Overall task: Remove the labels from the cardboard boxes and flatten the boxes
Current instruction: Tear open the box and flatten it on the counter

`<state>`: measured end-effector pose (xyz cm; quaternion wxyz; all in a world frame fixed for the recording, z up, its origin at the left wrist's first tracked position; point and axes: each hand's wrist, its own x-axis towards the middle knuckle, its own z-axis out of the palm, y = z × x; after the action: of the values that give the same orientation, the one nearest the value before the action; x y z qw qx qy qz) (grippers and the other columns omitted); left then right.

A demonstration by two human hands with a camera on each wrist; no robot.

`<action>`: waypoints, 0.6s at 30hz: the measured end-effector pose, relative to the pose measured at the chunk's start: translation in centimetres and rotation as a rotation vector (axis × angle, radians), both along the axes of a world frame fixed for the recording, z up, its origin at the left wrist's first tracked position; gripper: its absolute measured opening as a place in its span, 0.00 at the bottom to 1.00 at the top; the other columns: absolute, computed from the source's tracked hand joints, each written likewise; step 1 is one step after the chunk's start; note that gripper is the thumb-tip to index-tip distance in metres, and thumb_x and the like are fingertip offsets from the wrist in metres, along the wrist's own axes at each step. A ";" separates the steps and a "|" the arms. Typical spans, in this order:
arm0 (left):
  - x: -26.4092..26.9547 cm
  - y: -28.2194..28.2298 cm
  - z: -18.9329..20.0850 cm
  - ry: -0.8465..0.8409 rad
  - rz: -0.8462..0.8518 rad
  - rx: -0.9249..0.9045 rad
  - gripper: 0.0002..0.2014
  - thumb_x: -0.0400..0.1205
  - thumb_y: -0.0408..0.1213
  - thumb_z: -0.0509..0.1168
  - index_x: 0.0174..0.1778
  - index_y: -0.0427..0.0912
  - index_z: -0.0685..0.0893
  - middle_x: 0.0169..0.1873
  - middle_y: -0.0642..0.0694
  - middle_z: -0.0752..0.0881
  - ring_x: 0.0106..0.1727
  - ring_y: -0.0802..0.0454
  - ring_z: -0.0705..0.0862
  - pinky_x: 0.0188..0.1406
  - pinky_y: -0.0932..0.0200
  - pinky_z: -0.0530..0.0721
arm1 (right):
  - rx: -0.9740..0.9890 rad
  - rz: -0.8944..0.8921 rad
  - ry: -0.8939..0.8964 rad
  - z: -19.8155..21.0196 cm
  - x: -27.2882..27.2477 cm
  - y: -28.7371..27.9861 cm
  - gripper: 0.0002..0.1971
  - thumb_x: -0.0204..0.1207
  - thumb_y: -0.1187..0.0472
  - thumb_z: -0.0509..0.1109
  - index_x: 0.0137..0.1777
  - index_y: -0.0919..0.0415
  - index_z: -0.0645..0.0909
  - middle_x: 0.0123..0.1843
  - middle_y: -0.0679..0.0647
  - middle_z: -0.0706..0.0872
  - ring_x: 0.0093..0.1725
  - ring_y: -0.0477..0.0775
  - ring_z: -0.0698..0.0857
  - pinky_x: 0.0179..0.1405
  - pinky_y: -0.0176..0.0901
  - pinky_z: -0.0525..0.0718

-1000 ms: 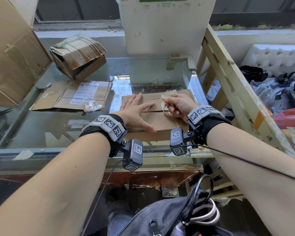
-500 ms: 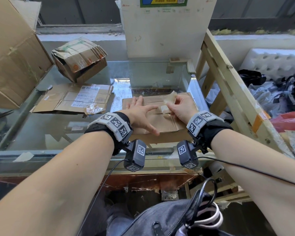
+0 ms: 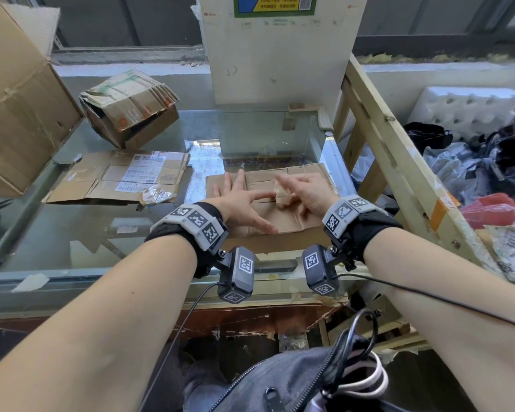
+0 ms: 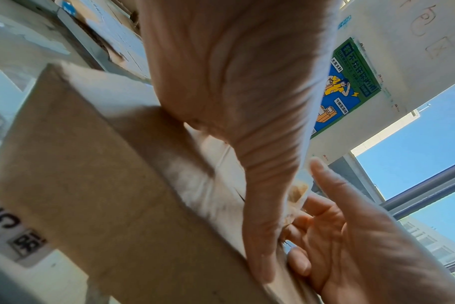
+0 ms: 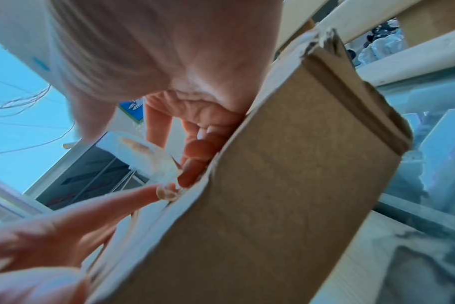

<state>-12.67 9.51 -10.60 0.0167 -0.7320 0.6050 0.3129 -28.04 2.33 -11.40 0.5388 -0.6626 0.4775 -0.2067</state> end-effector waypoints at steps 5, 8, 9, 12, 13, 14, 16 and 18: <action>0.1 0.1 0.0 0.025 0.018 -0.012 0.44 0.67 0.63 0.75 0.79 0.72 0.61 0.83 0.45 0.30 0.81 0.39 0.25 0.77 0.38 0.27 | 0.010 -0.051 0.004 0.0 0.0 0.1 0.11 0.78 0.64 0.71 0.56 0.69 0.86 0.42 0.63 0.88 0.18 0.40 0.77 0.15 0.28 0.71; 0.2 0.1 -0.2 0.043 0.046 -0.049 0.45 0.67 0.61 0.77 0.80 0.65 0.63 0.84 0.46 0.33 0.82 0.40 0.27 0.78 0.39 0.29 | 0.015 -0.084 -0.015 -0.3 0.2 -0.2 0.15 0.70 0.71 0.77 0.56 0.69 0.82 0.48 0.64 0.87 0.39 0.52 0.87 0.35 0.36 0.86; 0.2 0.1 -0.3 0.057 0.057 -0.074 0.44 0.66 0.60 0.78 0.78 0.64 0.65 0.85 0.46 0.35 0.82 0.41 0.28 0.78 0.39 0.29 | -0.008 -0.099 0.022 -0.4 0.3 -0.5 0.18 0.67 0.72 0.78 0.56 0.68 0.79 0.51 0.64 0.86 0.47 0.55 0.86 0.45 0.41 0.87; 0.5 0.0 -0.5 0.099 0.092 -0.132 0.41 0.65 0.57 0.80 0.73 0.60 0.69 0.85 0.46 0.40 0.83 0.41 0.31 0.79 0.39 0.31 | -0.030 -0.101 0.128 -0.3 0.7 -0.9 0.22 0.64 0.71 0.81 0.54 0.63 0.76 0.53 0.59 0.84 0.53 0.54 0.83 0.45 0.38 0.82; 0.5 0.0 -0.6 0.106 0.093 -0.132 0.39 0.66 0.57 0.79 0.72 0.60 0.70 0.85 0.46 0.40 0.83 0.41 0.31 0.79 0.39 0.31 | -0.044 -0.086 0.163 -0.2 0.8 -1.0 0.21 0.64 0.71 0.81 0.54 0.62 0.76 0.53 0.58 0.84 0.52 0.53 0.83 0.40 0.35 0.80; 0.5 0.0 -0.6 0.109 0.091 -0.126 0.37 0.66 0.57 0.79 0.70 0.61 0.72 0.85 0.46 0.39 0.83 0.41 0.31 0.78 0.39 0.30 | -0.069 -0.067 0.204 -0.1 0.9 -1.0 0.20 0.65 0.70 0.80 0.53 0.62 0.76 0.53 0.56 0.83 0.50 0.52 0.82 0.36 0.32 0.76; 0.4 0.1 -0.5 0.111 0.089 -0.114 0.32 0.68 0.56 0.78 0.68 0.63 0.75 0.85 0.46 0.38 0.83 0.41 0.30 0.78 0.40 0.29 | -0.114 -0.029 0.290 0.2 1.2 -1.0 0.16 0.67 0.68 0.79 0.53 0.62 0.79 0.52 0.56 0.83 0.48 0.51 0.81 0.32 0.32 0.74; 0.4 0.1 -0.5 0.120 0.093 -0.113 0.29 0.70 0.55 0.77 0.67 0.64 0.76 0.85 0.45 0.37 0.83 0.41 0.29 0.78 0.40 0.28 | -0.099 0.023 0.383 0.8 1.6 -1.0 0.09 0.71 0.62 0.76 0.48 0.62 0.80 0.48 0.58 0.86 0.42 0.52 0.83 0.31 0.37 0.76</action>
<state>-12.25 9.62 -11.11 -0.0753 -0.7389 0.5871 0.3220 -26.44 1.36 -10.60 0.4070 -0.7210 0.5529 -0.0938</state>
